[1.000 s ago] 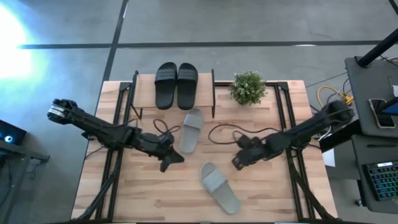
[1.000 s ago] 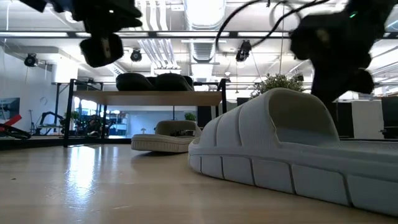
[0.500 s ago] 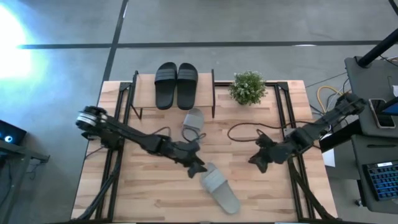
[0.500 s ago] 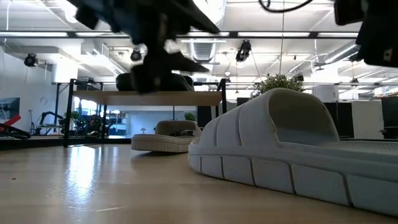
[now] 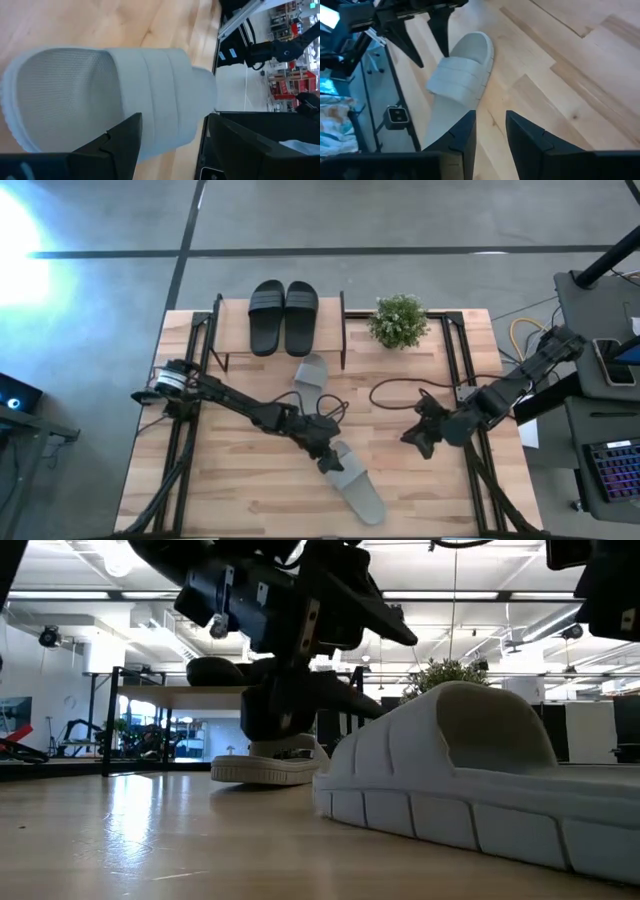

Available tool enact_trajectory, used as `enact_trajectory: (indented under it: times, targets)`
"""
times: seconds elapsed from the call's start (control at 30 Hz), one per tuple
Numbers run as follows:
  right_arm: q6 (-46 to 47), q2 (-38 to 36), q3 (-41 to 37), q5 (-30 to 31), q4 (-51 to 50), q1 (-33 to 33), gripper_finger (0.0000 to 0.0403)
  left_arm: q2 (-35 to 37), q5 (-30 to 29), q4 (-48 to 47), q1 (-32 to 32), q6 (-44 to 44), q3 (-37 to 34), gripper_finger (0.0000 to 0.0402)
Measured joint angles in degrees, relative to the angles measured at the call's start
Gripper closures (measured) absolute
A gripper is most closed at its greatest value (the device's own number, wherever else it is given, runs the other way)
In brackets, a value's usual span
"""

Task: Pick and place slides into the shelf
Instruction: Put the left grey slipper under the shelf

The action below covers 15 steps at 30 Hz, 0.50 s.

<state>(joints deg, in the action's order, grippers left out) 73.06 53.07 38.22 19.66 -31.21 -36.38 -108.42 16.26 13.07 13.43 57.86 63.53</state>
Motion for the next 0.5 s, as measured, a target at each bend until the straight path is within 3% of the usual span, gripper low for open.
enact_trajectory:
  times: [0.5]
  targets:
    - [-0.05, 5.95, 0.0, -0.09, 0.12, 0.0, 0.0307, 0.03, -1.65, -4.55, -0.85, -2.7, -0.1, 0.0187]
